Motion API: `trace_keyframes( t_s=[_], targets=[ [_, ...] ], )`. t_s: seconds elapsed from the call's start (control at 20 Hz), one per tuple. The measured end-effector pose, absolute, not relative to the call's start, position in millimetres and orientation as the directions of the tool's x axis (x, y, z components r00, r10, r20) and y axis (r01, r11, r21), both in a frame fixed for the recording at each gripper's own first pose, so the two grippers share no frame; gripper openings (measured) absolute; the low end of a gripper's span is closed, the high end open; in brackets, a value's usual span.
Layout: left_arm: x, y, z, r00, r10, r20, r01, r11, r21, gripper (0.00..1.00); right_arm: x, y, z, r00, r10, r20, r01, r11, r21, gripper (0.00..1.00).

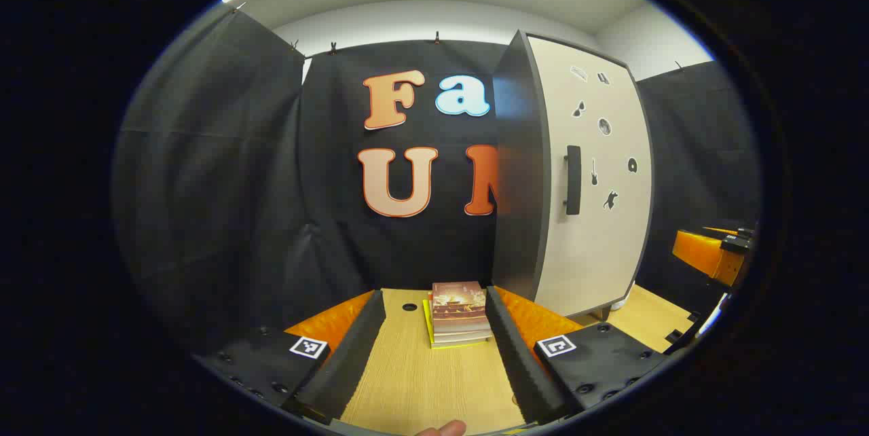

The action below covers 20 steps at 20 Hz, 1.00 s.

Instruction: Open the cabinet door with the right hand, grasp the bottle in the cabinet with the left hand and place it on the coaster, then close the cabinet door with the right hand.

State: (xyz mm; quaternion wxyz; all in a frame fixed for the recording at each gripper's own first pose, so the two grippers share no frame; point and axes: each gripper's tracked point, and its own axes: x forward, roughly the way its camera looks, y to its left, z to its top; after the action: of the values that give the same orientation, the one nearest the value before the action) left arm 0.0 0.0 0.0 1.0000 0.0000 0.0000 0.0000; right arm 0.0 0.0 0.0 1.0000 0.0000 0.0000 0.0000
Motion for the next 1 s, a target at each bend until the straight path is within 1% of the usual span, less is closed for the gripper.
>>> trace_keyframes(
  t_s=[0.15,0.2,0.3,0.35,0.4,0.45,0.5,0.6,0.65,0.7,1.0],
  targets=[
    [-5,2,1,1.000,0.005,0.000,-0.005,1.000,0.004,0.96,-2,6,-2,1.000,0.014,-0.012,-0.015,1.000,-0.019,0.95],
    [-6,0,0,1.000,0.006,-0.003,-0.006,1.000,0.001,0.99,-2,9,-1,1.000,0.027,-0.015,-0.027,0.999,-0.021,0.95],
    [-8,-2,-1,1.000,0.009,-0.008,-0.009,1.000,-0.004,0.96,-2,3,0,1.000,0.022,-0.013,-0.023,0.999,-0.041,0.95],
    [-10,-2,-2,1.000,0.014,-0.012,-0.014,1.000,-0.007,0.99,-1,2,0,1.000,0.027,-0.014,-0.027,0.998,-0.048,0.95],
    [-11,-3,-3,1.000,0.018,-0.014,-0.018,1.000,-0.010,0.94,-1,0,1,0.999,0.030,-0.017,-0.031,0.998,-0.049,0.95],
    [-12,-5,-3,1.000,0.025,-0.015,-0.025,1.000,-0.009,0.94,-1,-1,1,0.999,0.042,-0.016,-0.042,0.998,-0.046,0.95],
    [-12,-6,-3,0.999,0.033,-0.017,-0.033,0.999,-0.002,0.96,0,-2,4,0.999,0.049,-0.012,-0.050,0.998,-0.046,0.95],
    [-13,-7,-2,0.999,0.045,-0.015,-0.045,0.999,0.010,0.96,4,-8,7,0.999,0.053,-0.006,-0.053,0.998,-0.046,0.95],
    [-14,-8,-1,0.999,0.051,-0.013,-0.050,0.999,0.008,0.94,6,-8,7,0.998,0.058,-0.008,-0.059,0.997,-0.042,0.95],
    [-14,-9,-2,0.999,0.052,-0.013,-0.052,0.999,0.005,0.96,8,-8,7,0.998,0.065,-0.014,-0.065,0.997,-0.037,0.95],
    [-7,-10,-8,0.998,0.059,-0.030,-0.059,0.998,0.007,0.96,24,1,5,0.995,0.100,-0.024,-0.100,0.995,-0.030,0.95]
  ],
)
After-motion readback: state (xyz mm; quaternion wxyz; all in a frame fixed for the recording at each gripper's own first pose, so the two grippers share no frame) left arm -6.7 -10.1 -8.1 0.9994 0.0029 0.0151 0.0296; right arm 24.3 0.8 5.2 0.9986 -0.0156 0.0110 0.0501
